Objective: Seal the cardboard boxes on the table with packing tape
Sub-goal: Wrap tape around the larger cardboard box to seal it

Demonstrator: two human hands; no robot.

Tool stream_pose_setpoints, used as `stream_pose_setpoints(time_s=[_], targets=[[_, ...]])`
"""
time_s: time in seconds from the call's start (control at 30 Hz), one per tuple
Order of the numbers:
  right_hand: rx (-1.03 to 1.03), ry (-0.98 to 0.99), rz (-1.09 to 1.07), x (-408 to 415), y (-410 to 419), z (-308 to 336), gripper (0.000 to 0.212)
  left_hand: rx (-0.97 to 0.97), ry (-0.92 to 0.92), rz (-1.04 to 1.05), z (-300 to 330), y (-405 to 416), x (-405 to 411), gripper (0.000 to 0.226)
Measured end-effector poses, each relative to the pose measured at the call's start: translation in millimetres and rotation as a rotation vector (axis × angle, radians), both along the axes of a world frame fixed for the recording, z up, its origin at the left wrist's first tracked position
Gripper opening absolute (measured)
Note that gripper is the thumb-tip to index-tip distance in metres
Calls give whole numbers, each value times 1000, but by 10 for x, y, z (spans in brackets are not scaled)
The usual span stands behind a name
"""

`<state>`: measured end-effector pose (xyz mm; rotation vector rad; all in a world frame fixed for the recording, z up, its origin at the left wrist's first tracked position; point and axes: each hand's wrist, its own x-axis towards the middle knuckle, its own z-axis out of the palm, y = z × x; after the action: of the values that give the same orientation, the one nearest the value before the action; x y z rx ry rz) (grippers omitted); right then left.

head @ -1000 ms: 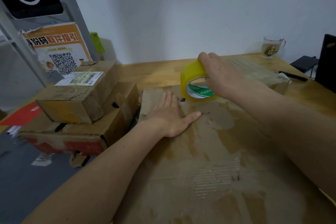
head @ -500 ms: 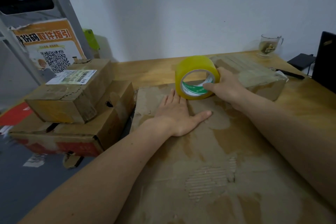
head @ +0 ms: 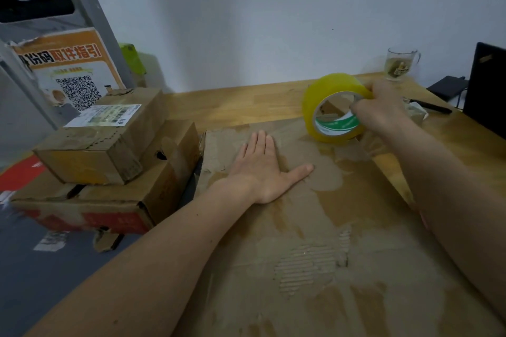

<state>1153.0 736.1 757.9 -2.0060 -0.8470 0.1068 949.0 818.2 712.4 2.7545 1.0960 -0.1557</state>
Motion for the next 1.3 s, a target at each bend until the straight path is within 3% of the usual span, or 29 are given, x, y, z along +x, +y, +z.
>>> stream_pose_setpoints(time_s=[0.13, 0.23, 0.33, 0.47, 0.63, 0.73, 0.8, 0.93, 1.03, 1.1, 1.3], targets=[[26, -14, -100, 48, -53, -48, 18, 1, -2, -4, -3, -19, 9, 114], [63, -13, -120, -13, -52, -87, 2, 4, 4, -7, 1, -27, 1, 115], [142, 219, -58, -68, -60, -120, 22, 7, 8, 5, 38, -18, 27, 117], [253, 429, -39, -151, -40, -177, 18, -2, -5, -28, 104, -120, 242, 118], [193, 345, -74, -170, 19, -225, 10, -39, -22, 10, 132, -356, 601, 129], [155, 253, -109, -185, 20, -220, 25, -48, -20, 78, 119, -426, 685, 143], [134, 206, -96, -190, 15, -207, 17, -48, -33, 89, 102, -439, 696, 149], [110, 103, -35, -148, -7, -157, 23, -44, -44, 89, 76, -437, 671, 154], [196, 169, 7, -53, -83, -63, 23, -19, -33, 90, 78, -442, 658, 152], [214, 188, -3, 50, -166, -34, 13, -22, -34, 93, 83, -447, 650, 151], [334, 237, -222, 243, -394, -179, 12, -55, -59, 92, 59, -433, 626, 152]])
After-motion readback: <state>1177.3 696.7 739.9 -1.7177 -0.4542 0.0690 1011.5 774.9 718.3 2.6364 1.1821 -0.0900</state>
